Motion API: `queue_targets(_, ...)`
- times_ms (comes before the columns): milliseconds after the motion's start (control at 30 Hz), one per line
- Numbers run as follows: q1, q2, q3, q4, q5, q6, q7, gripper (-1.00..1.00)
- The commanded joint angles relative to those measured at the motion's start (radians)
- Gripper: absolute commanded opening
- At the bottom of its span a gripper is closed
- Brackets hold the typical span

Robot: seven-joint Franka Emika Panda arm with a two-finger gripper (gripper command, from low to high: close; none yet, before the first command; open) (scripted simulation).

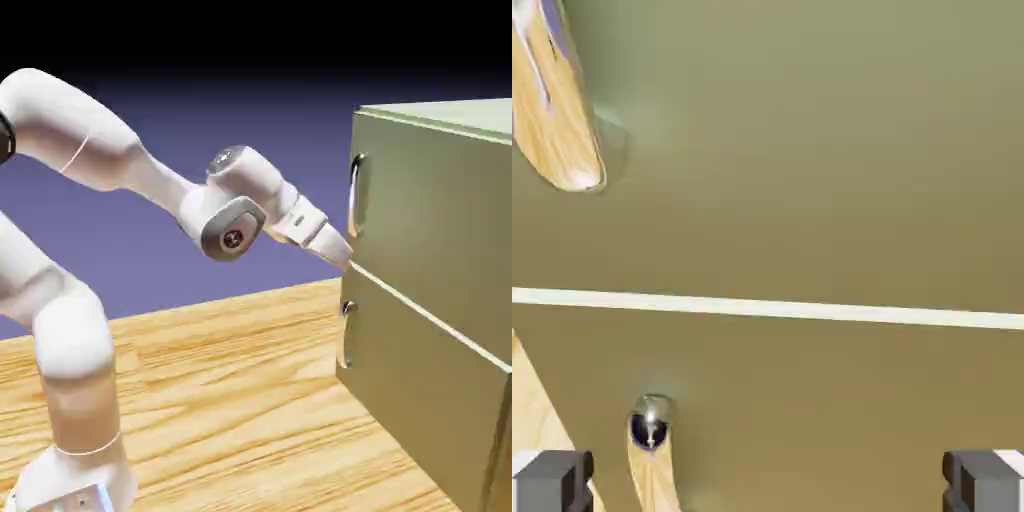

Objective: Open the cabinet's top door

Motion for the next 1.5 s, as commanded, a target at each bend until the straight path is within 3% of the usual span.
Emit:
queue_targets(0,-0.014,-0.007,0.016,0.004,0.044,-0.004,0.018,0.0)
queue_targets(1467,-0.648,-0.337,0.734,0.194,1.957,-0.192,0.809,0.0)
